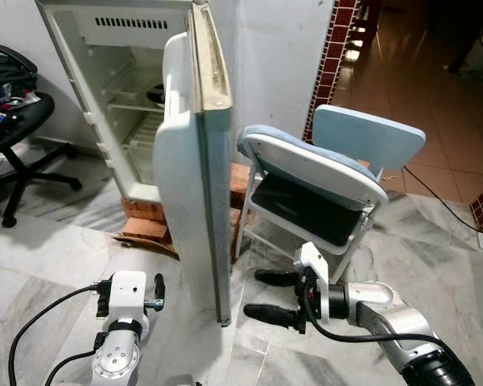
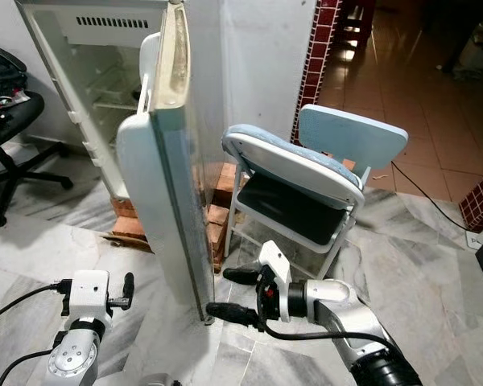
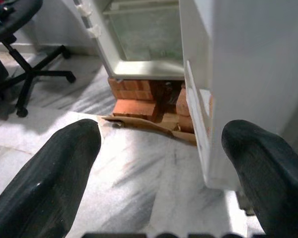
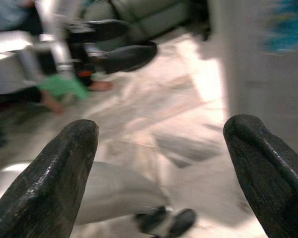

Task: Restocking fridge

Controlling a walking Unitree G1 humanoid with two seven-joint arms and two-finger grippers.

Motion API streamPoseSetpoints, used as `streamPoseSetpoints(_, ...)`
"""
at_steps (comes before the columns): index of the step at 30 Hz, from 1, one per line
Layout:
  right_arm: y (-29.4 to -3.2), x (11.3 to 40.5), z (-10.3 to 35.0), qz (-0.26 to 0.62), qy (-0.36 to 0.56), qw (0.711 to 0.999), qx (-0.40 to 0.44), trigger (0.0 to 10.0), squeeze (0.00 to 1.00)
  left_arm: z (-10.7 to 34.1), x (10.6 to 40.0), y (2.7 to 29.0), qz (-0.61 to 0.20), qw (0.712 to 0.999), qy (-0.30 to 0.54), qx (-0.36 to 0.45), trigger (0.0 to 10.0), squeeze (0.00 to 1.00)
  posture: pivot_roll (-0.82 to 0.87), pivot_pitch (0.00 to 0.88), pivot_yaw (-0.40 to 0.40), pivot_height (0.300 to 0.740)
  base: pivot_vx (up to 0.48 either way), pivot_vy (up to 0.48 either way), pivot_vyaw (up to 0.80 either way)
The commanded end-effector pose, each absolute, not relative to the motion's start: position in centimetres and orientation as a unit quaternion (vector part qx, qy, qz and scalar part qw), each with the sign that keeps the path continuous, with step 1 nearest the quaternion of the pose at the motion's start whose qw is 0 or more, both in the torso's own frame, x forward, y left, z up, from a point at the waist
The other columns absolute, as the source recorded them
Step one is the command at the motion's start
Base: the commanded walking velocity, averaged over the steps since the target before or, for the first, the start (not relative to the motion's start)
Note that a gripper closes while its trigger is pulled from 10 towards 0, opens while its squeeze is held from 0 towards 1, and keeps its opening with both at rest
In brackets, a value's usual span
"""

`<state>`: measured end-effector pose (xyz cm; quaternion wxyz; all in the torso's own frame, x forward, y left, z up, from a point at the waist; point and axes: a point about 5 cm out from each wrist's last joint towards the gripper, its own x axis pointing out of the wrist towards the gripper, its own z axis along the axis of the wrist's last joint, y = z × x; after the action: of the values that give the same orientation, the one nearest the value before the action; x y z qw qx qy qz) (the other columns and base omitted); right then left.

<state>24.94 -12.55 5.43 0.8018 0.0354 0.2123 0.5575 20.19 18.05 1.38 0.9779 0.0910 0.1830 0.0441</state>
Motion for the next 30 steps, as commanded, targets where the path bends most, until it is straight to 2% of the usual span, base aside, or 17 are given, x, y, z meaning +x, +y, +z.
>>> streamPoseSetpoints(1, -12.9, 26.4, 5.9, 0.513, 0.189, 0.837, 0.004, 10.0, 0.0, 1.2, 20.4, 17.8, 0.021, 0.977, 0.19, 0.097, 10.0, 0.0, 0.03, 0.019, 0.026, 0.74, 0.0, 0.0, 0.0)
streamPoseSetpoints(6, -12.8, 28.2, 6.3, 0.444, 0.143, 0.884, -0.014, 10.0, 0.0, 1.4, 21.2, 17.3, -0.002, 0.977, 0.187, 0.1, 10.0, 0.0, 0.03, 0.017, 0.027, 0.74, 0.0, 0.0, 0.0)
streamPoseSetpoints(7, -12.7, 28.8, 6.8, 0.414, 0.12, 0.902, -0.012, 10.0, 0.0, 1.5, 21.3, 17.2, -0.007, 0.978, 0.183, 0.1, 10.0, 0.0, 0.03, 0.017, 0.027, 0.74, 0.0, 0.0, 0.0)
streamPoseSetpoints(11, -12.8, 29.7, 7.9, 0.342, 0.068, 0.937, 0.009, 10.0, 0.0, 2.2, 21.9, 17.1, 0.001, 0.983, 0.155, 0.103, 10.0, 0.0, 0.02, 0.018, 0.027, 0.74, 0.0, 0.0, 0.0)
streamPoseSetpoints(14, -12.9, 29.9, 8.0, 0.308, 0.057, 0.95, 0.013, 10.0, 0.0, 2.4, 22.4, 17.3, 0.012, 0.984, 0.15, 0.1, 10.0, 0.0, 0.02, 0.018, 0.027, 0.74, 0.0, 0.0, 0.0)
streamPoseSetpoints(19, -12.9, 30.1, 7.9, 0.264, 0.039, 0.963, 0.021, 10.0, 0.0, 2.8, 24.7, 16.8, -0.018, 0.984, 0.133, 0.116, 10.0, 0.0, 0.02, 0.018, 0.019, 0.74, 0.0, 0.0, 0.0)
streamPoseSetpoints(20, -12.7, 30.0, 7.9, 0.262, 0.033, 0.964, 0.019, 10.0, 0.0, 3.4, 26.1, 17.5, -0.003, 0.983, 0.123, 0.134, 10.0, 0.0, 0.01, 0.014, 0.023, 0.74, 0.0, 0.0, 0.0)
streamPoseSetpoints(23, -12.5, 29.9, 7.9, 0.26, 0.03, 0.965, 0.018, 10.0, 0.0, 3.9, 27.0, 18.4, 0.02, 0.983, 0.116, 0.14, 10.0, 0.0, 0.01, 0.014, 0.023, 0.74, 0.0, 0.0, 0.0)
streamPoseSetpoints(24, -12.6, 29.9, 8.0, 0.256, 0.025, 0.966, 0.016, 10.0, 0.0, 4.5, 27.7, 20.4, 0.071, 0.979, 0.107, 0.16, 10.0, 0.0, 0.0, 0.011, 0.026, 0.74, 0.0, 0.0, 0.0)
streamPoseSetpoints(26, -12.6, 29.9, 8.0, 0.253, 0.023, 0.967, 0.016, 10.0, 0.0, 4.8, 28.0, 21.4, 0.092, 0.976, 0.104, 0.167, 10.0, 0.0, 0.0, 0.011, 0.026, 0.74, 0.0, 0.0, 0.0)
streamPoseSetpoints(27, -12.8, 29.9, 8.0, 0.247, 0.022, 0.969, 0.015, 10.0, 0.0, 5.5, 28.1, 23.7, 0.137, 0.97, 0.095, 0.177, 10.0, 0.0, -0.01, 0.011, 0.027, 0.74, 0.0, 0.0, 0.0)
streamPoseSetpoints(28, -12.8, 29.9, 8.0, 0.247, 0.022, 0.969, 0.015, 10.0, 0.0, 5.5, 28.1, 23.7, 0.137, 0.97, 0.095, 0.177, 10.0, 0.0, -0.01, 0.011, 0.027, 0.74, 0.0, 0.0, 0.0)
streamPoseSetpoints(30, -12.9, 29.9, 7.9, 0.243, 0.021, 0.97, 0.013, 10.0, 0.0, 5.9, 28.0, 25.6, 0.179, 0.964, 0.088, 0.177, 10.0, 0.0, -0.01, 0.012, 0.028, 0.74, 0.0, 0.0, 0.0)
